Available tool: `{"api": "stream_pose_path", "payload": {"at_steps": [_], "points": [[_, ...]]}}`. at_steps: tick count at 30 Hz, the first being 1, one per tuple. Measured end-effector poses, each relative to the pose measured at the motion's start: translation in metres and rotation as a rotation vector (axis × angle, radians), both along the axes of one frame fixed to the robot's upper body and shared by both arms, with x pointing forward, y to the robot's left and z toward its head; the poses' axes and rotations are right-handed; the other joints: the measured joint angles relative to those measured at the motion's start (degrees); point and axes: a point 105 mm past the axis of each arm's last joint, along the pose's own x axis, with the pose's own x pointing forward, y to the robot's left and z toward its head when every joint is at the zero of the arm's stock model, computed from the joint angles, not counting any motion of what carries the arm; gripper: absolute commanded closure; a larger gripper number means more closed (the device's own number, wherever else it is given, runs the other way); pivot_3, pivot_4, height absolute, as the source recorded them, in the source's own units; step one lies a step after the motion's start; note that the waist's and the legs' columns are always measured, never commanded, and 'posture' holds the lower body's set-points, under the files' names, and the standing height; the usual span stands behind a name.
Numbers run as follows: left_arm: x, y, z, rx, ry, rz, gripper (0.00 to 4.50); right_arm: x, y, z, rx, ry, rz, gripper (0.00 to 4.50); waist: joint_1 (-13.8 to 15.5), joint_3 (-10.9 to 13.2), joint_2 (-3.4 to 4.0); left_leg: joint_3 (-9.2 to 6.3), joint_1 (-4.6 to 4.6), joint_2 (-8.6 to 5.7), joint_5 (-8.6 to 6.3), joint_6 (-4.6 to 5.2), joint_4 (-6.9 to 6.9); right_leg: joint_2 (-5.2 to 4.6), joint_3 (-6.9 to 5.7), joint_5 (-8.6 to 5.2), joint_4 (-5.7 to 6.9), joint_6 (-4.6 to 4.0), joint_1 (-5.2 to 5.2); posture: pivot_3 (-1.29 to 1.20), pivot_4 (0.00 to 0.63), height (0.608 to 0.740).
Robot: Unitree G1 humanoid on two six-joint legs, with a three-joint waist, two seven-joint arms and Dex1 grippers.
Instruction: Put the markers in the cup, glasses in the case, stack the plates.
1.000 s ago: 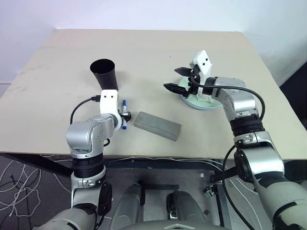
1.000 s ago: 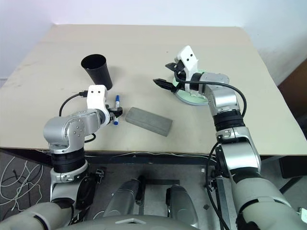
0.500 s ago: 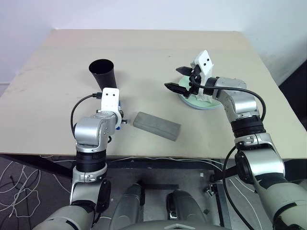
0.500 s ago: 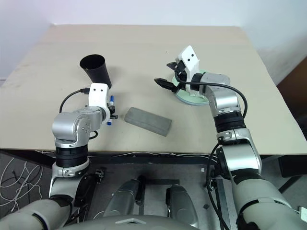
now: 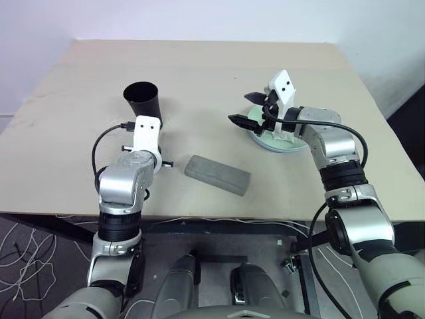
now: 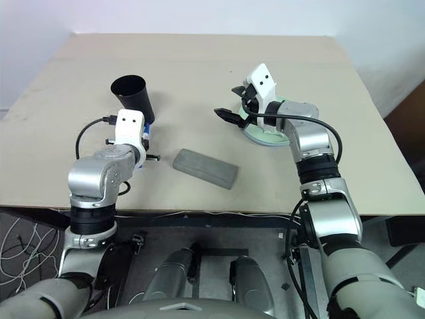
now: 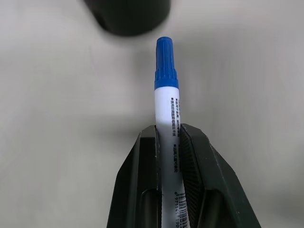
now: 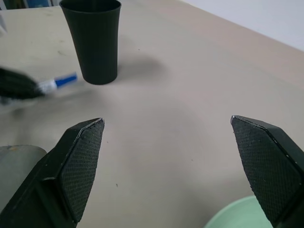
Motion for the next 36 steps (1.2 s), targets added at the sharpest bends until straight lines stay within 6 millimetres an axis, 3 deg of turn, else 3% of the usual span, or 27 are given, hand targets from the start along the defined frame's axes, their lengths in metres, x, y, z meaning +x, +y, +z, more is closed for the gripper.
{"api": "stream_pose_path", "payload": {"at_steps": [3,12,16,22,29,36], "points": [[-0.004,-0.016,0.02,-0.01,-0.138,-0.126,4.24,-0.001,0.001,0.0,-0.001,0.001,0.008,0.0,0.1,0.0,0.0,0.01,0.0,0.0,0.0,0.0,-0.05,-0.02,0.0,0.0,-0.05,-0.01,0.0,0.0,0.15,0.727],[-0.004,-0.017,0.088,0.086,-0.592,-0.207,4.24,-0.003,-0.002,0.001,0.008,-0.004,0.016,0.0,0.3,0.0,0.0,0.01,-0.04,0.0,0.01,0.03,-0.16,-0.03,0.01,-0.01,-0.11,-0.02,-0.08,0.0,0.15,0.727],[0.006,-0.006,0.121,0.123,-0.765,-0.161,4.24,-0.006,0.0,0.002,0.011,-0.009,0.025,0.0,0.7,0.0,0.0,0.04,-0.06,0.0,0.08,0.15,-0.17,-0.03,0.01,-0.01,-0.11,-0.01,-0.11,0.0,0.15,0.727],[0.019,0.016,0.15,0.11,-0.924,-0.072,4.24,-0.006,-0.001,-0.002,0.013,0.002,0.018,0.0,1.3,0.0,0.0,0.05,-0.11,-0.01,0.09,0.18,-0.17,-0.03,0.01,0.0,-0.12,0.0,-0.15,0.0,0.15,0.727],[0.048,0.05,0.15,0.097,-0.972,0.031,4.24,-0.006,0.001,-0.003,0.011,-0.001,0.018,0.0,1.2,0.0,0.0,0.07,-0.11,-0.03,0.09,0.21,-0.14,-0.03,0.01,0.01,-0.1,0.02,-0.14,0.0,0.15,0.727],[0.071,0.064,0.12,0.074,-0.914,0.049,4.24,-0.005,0.001,-0.003,0.008,-0.004,0.005,0.0,1.2,0.0,0.0,0.07,-0.14,-0.04,0.1,0.21,-0.12,-0.03,-0.01,0.03,-0.1,0.05,-0.16,0.0,0.15,0.727]]}}
